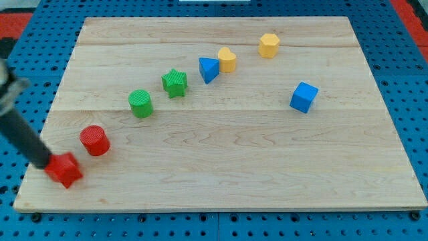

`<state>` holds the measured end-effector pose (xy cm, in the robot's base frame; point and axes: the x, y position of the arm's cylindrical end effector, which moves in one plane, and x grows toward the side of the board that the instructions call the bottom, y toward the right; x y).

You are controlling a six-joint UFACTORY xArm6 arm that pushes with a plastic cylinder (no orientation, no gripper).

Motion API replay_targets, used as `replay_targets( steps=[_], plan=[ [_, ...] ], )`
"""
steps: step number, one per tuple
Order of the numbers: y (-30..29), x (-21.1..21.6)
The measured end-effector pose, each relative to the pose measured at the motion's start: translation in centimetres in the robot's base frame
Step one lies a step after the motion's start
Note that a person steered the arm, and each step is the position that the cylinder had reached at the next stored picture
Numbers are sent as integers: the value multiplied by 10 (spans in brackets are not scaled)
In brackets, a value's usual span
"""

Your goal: Push the red star to the bottom center

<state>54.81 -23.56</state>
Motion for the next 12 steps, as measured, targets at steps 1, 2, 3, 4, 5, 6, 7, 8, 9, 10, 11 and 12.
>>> replay_targets(
  steps=[1, 2, 3, 4, 5, 6, 7, 8, 9, 10, 11, 12],
  plan=[
    [20, 6],
    [-69, 9],
    [-51, 56],
    [24, 49],
    [63, 24],
    [125, 17],
    [175, -24],
    [240, -52],
    [300, -63],
    [366, -77],
    [366, -121],
    [366, -164]
  ],
)
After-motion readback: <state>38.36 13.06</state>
